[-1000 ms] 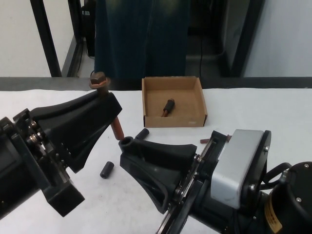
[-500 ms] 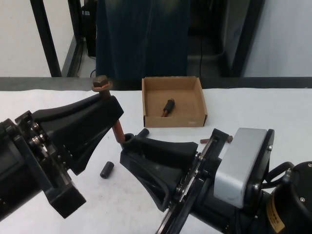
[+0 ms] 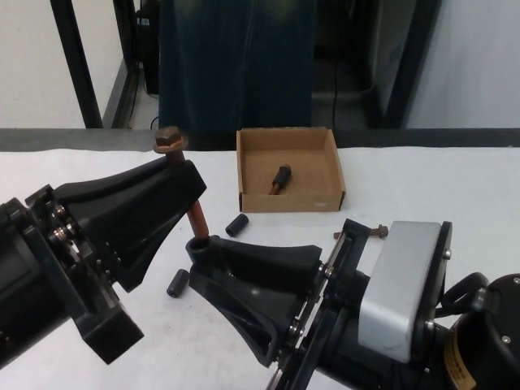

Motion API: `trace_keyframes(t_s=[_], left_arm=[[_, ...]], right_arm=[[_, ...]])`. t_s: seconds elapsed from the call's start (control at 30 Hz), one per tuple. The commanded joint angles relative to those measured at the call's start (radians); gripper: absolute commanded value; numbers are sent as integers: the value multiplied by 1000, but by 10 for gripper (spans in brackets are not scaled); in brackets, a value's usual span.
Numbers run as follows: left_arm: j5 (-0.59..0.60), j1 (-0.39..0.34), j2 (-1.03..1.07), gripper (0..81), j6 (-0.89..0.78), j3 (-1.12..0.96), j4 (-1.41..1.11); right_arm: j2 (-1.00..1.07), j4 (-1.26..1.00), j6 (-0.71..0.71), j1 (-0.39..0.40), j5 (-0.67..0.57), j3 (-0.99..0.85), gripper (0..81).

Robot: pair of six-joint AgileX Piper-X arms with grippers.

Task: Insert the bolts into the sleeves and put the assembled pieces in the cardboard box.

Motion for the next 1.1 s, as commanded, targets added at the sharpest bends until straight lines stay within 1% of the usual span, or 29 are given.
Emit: trace_keyframes(t_s=[0.0, 0.1, 0.33, 0.47, 0.53, 1.0, 1.07], left_arm=[[17, -4, -9, 8, 7, -1, -3], [17, -4, -9, 8, 7, -1, 4], [17, -4, -9, 8, 5, -1, 3], [19, -4, -9, 8, -61, -1, 3], [20, -4, -9, 8, -61, -1, 3], [25, -4, -9, 8, -61, -1, 21], [24, -4, -9, 8, -61, -1, 27]], right_arm=[[-1, -30, -6, 2, -3, -14, 3], [-1, -34, -43, 2, -3, -14, 3], [-1, -34, -43, 2, -1, -14, 3], [-1, -34, -43, 2, 47, -14, 3], [-1, -34, -43, 2, 62, -14, 3], [-1, -34, -43, 2, 67, -14, 3], [-1, -34, -43, 2, 96, -14, 3]])
